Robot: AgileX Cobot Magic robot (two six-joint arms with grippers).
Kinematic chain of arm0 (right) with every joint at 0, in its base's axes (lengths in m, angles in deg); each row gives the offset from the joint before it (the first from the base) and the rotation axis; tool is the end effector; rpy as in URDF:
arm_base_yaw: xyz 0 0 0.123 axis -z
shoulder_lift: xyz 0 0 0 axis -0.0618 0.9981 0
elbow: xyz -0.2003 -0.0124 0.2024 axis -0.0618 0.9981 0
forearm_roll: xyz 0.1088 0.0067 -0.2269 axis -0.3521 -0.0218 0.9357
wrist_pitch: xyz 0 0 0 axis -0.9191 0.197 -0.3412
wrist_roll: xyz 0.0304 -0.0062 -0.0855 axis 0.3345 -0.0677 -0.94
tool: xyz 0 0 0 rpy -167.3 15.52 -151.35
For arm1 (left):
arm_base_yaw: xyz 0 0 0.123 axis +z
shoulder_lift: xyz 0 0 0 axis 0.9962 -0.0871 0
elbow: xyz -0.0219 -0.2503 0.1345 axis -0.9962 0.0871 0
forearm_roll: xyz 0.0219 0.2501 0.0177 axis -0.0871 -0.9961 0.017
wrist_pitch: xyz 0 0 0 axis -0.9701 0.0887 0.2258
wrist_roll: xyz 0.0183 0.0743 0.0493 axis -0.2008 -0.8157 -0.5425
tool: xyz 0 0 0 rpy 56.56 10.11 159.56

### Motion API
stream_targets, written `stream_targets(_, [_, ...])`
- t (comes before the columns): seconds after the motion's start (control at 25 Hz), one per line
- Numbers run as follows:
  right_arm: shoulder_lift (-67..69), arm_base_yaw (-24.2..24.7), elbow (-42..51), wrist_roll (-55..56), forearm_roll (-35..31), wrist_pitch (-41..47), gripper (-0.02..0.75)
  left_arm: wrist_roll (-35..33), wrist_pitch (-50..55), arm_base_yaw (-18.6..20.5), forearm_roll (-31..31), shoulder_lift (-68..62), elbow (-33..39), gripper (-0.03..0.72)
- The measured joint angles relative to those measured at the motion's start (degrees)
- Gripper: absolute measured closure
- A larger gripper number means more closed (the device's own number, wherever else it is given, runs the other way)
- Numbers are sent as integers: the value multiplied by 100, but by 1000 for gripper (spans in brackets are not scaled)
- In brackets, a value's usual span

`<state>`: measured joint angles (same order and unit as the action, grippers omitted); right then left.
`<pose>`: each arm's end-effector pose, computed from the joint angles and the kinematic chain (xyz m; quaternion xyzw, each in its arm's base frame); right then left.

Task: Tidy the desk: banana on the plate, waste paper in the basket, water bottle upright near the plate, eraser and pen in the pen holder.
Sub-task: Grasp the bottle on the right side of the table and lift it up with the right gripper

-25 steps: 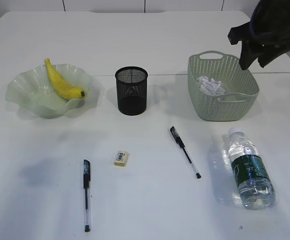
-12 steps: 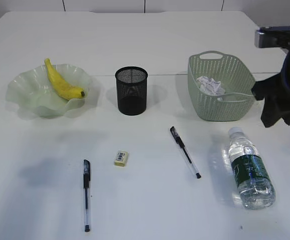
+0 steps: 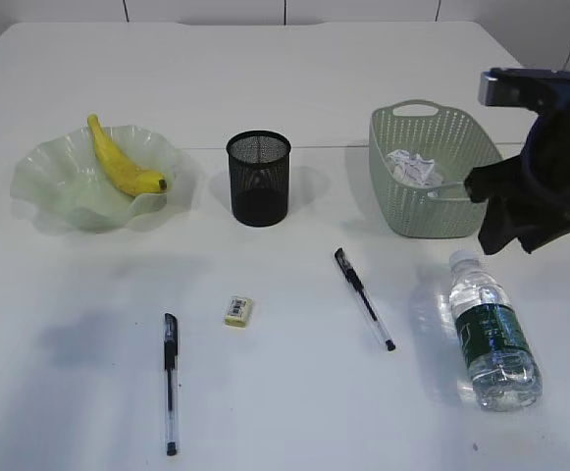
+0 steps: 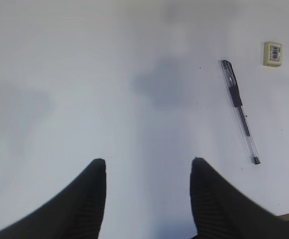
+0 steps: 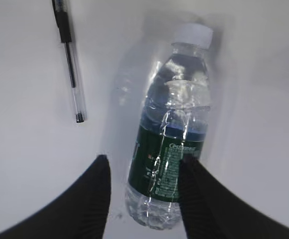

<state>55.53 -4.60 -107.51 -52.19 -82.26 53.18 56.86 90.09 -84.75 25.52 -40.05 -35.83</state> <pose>0.3171 0.0548 0.2615 -0.0554 0.9893 0.0625 0.1200 0.1909 -0.0154 0.3093 0.0069 0.9619 -0.0892 0.2583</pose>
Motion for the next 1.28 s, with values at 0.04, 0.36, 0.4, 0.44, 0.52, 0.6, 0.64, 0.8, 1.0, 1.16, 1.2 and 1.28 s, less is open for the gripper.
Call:
stream_targets(0.04, [86, 0, 0, 0, -77, 2, 401, 0, 0, 0, 0, 0, 0, 308])
stream_targets(0.36, [688, 0, 0, 149, -147, -179, 292, 0, -11, 0, 5, 0, 0, 308])
stream_targets(0.4, [737, 0, 0, 197, -102, -236, 290, 0, -21, 0, 5, 0, 0, 308])
stream_targets(0.44, [783, 0, 0, 273, -29, -306, 288, 0, -21, 0, 5, 0, 0, 308])
stream_targets(0.52, [835, 0, 0, 423, 135, -425, 276, 0, -21, 0, 5, 0, 0, 308])
stream_targets(0.6, [868, 0, 0, 544, 276, -540, 263, 0, -33, 0, 5, 0, 0, 308])
stream_targets(0.64, [890, 0, 0, 594, 316, -580, 256, 0, -33, 0, 5, 0, 0, 308])
stream_targets(0.8, [1020, 0, 0, 661, 353, -687, 239, 0, -67, 0, 5, 0, 0, 308])
stream_targets(1.0, [1253, 0, 0, 748, 365, -756, 235, 0, -132, 0, 5, 0, 0, 308])
stream_targets(1.16, [1381, 0, -61, 772, 377, -790, 226, 0, -157, 0, 5, 0, 5, 308])
stream_targets(1.2, [1403, 0, -87, 772, 390, -816, 215, 0, -162, 0, 5, 0, 5, 308])
stream_targets(1.28, [1404, 0, -86, 784, 432, -853, 184, 0, -171, 0, 5, 0, 5, 308])
